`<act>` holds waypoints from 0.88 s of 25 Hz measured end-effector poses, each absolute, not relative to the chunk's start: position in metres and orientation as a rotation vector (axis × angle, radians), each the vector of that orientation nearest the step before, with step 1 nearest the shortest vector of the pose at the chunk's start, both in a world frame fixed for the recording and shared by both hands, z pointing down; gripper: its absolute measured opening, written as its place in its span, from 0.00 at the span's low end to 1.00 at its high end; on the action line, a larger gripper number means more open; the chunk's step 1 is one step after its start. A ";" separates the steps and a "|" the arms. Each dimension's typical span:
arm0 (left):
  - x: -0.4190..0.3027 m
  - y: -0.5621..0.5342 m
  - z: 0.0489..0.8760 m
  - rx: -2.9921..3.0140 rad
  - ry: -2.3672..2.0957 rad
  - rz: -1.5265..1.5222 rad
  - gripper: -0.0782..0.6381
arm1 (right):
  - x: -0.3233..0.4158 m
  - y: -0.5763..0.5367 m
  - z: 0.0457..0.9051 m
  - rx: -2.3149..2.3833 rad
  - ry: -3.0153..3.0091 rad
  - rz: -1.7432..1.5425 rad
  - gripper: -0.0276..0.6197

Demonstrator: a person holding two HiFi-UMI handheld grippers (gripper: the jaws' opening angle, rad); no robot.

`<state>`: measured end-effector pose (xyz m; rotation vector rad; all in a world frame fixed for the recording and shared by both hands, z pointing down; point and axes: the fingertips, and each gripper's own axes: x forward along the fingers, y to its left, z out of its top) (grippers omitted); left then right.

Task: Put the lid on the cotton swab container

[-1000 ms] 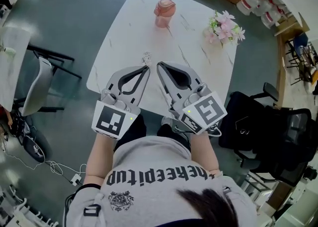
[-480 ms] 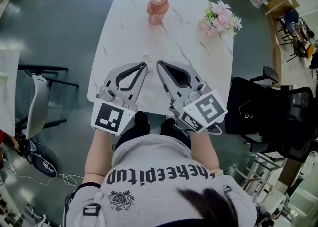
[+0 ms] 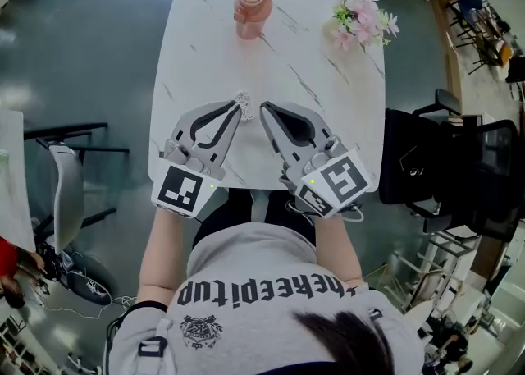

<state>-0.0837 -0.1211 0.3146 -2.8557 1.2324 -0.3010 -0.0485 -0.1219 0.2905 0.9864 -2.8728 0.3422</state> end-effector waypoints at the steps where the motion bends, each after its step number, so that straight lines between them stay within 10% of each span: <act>1: -0.084 -0.123 0.318 -2.864 1.220 -0.304 0.13 | -0.048 -0.123 0.293 0.999 -2.866 0.351 0.06; 22: -0.070 -0.141 0.403 -3.050 0.933 -0.447 0.44 | -0.026 -0.134 0.337 1.181 -2.754 0.462 0.06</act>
